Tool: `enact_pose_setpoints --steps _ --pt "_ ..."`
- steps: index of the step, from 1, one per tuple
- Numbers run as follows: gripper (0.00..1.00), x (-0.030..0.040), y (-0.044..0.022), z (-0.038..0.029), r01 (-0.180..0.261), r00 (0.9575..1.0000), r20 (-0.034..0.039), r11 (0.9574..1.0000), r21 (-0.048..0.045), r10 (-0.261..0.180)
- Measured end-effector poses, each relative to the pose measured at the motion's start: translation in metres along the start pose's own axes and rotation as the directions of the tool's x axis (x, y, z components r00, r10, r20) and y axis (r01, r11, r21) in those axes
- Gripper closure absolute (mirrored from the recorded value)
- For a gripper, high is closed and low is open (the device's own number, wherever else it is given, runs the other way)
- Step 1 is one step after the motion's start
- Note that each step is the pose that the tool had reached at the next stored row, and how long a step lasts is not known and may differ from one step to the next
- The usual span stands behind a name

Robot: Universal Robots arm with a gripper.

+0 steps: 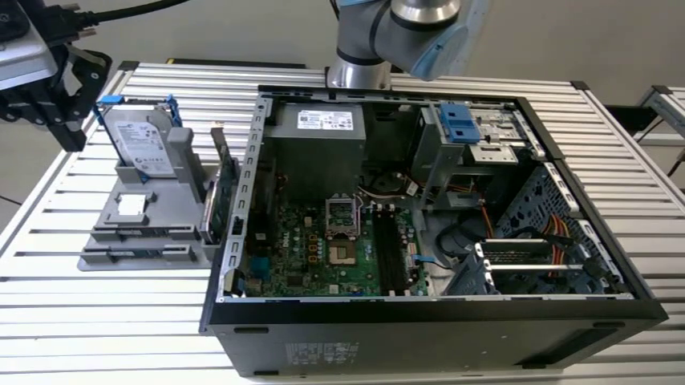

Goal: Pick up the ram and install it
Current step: 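Pick up the ram and move it above insertion slot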

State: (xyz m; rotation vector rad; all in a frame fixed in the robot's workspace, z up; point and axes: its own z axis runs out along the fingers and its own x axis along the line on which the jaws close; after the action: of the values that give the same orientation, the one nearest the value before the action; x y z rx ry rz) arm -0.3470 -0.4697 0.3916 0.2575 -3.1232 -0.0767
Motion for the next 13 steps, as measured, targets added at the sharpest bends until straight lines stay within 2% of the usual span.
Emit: enact_pose_setpoints --steps 13 --pt "1.00 -0.0002 0.0010 0.0000 0.080 0.9968 -0.0040 0.9968 0.0002 -0.080"
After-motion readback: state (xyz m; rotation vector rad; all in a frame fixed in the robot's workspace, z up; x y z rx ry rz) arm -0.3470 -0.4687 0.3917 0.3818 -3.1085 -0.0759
